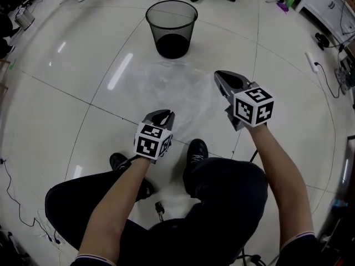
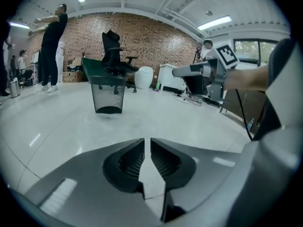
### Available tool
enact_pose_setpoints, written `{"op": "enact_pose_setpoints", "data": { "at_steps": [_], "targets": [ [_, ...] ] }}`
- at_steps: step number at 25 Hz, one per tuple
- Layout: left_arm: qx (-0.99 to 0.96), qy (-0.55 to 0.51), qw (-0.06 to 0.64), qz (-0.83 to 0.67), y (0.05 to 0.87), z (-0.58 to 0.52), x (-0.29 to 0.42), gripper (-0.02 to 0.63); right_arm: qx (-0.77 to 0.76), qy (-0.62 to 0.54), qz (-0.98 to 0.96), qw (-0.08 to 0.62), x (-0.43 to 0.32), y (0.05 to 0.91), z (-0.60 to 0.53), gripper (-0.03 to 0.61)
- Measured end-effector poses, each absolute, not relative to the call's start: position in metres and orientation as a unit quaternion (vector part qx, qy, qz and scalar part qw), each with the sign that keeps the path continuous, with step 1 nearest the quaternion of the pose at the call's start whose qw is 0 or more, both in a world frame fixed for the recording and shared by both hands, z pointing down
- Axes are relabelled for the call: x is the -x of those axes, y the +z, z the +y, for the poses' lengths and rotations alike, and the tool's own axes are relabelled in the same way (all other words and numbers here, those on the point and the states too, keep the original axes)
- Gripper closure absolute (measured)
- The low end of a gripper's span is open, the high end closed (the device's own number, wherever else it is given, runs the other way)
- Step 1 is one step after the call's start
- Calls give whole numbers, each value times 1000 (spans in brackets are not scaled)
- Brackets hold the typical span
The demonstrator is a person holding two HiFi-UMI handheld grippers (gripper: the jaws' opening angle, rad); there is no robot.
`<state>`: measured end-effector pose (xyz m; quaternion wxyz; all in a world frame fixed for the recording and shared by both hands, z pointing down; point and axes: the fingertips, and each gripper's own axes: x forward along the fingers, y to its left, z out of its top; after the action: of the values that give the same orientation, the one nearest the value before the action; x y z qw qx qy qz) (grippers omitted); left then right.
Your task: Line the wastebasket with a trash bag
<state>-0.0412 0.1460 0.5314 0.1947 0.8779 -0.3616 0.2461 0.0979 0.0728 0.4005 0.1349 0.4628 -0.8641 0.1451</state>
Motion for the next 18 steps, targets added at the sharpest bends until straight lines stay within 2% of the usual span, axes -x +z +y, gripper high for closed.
{"op": "enact_pose_setpoints", "data": {
  "at_steps": [13, 18],
  "targets": [
    [-837, 350, 278, -316, 649, 185, 34, 461, -462, 191, -850, 163, -96, 473, 38, 577],
    [-813, 385, 292, -324, 680, 188, 35, 460, -467, 203, -844, 169, -100, 490, 32, 577]
  ]
}}
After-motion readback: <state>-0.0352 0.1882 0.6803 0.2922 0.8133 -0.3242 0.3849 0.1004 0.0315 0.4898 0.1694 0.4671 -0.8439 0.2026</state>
